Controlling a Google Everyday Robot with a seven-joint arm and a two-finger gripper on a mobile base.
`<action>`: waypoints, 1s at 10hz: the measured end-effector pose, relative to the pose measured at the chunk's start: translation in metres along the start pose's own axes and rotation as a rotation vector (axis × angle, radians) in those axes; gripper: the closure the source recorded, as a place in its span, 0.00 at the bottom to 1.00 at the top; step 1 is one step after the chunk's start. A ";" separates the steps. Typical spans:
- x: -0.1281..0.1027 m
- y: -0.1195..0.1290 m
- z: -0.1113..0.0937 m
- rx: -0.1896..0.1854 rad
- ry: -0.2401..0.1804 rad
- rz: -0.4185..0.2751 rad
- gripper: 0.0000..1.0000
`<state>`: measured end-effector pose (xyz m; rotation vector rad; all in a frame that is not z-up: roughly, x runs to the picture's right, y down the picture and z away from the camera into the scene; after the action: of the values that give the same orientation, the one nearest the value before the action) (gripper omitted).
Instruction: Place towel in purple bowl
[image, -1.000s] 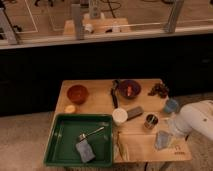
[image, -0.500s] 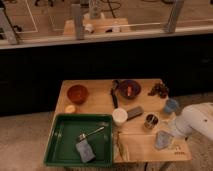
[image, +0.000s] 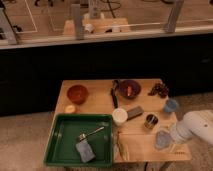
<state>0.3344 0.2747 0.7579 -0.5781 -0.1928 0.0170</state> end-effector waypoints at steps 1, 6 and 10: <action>0.005 0.003 0.004 -0.005 0.000 0.005 0.20; 0.016 0.013 0.028 -0.024 0.016 0.027 0.20; 0.019 0.015 0.036 -0.032 0.012 0.042 0.48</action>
<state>0.3467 0.3087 0.7826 -0.6137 -0.1694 0.0511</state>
